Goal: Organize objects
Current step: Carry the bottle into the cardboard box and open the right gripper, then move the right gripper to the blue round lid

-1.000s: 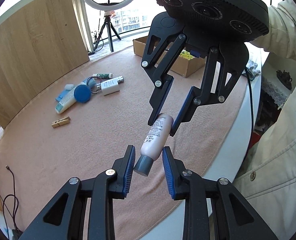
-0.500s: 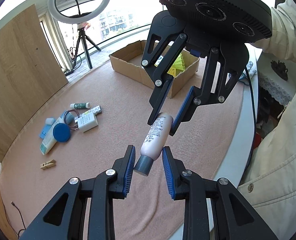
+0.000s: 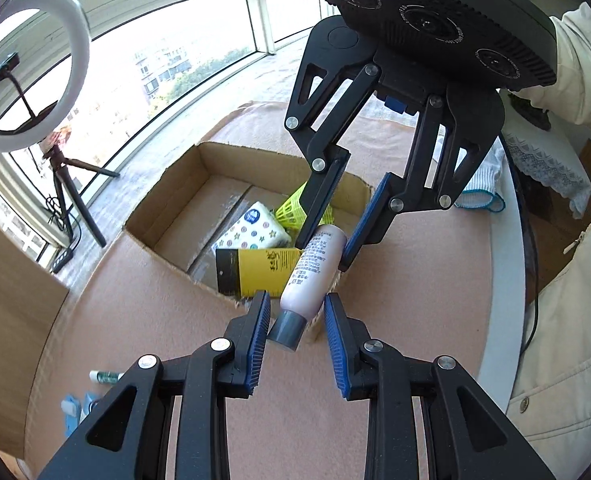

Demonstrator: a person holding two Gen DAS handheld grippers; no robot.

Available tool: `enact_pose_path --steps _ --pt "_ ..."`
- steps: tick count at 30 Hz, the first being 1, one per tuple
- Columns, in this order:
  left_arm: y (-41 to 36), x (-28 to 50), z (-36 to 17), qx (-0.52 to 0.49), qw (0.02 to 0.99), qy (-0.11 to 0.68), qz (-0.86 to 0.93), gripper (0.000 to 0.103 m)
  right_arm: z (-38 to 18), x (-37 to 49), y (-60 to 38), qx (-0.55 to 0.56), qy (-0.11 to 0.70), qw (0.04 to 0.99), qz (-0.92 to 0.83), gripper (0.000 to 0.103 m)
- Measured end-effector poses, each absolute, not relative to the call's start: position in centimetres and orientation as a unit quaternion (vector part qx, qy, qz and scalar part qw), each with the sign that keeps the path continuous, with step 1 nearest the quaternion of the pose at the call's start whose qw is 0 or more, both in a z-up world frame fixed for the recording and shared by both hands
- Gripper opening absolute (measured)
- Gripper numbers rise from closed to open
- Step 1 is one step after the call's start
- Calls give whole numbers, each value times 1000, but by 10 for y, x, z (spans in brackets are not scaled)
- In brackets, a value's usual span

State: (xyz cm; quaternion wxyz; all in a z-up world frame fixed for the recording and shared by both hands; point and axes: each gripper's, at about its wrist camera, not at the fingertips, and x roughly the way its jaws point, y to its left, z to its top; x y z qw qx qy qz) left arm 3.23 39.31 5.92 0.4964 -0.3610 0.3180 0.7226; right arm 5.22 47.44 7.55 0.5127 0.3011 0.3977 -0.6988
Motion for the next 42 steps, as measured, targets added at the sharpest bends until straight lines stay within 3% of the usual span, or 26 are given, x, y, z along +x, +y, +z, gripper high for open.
enact_pose_path --steps 7,11,14,27,42 --pt "454 7 51 -364 510 331 706 33 69 39 525 316 377 481 -726 19" --pt "459 -8 35 -379 442 345 736 71 57 30 536 332 364 443 -749 23" --pt "446 -11 32 -379 418 338 754 81 59 32 542 333 344 436 -762 31" --pt "361 18 40 -370 390 313 783 88 58 36 515 354 326 387 -787 40" --pt "247 45 31 -386 337 264 817 89 57 37 428 358 355 397 -767 49"
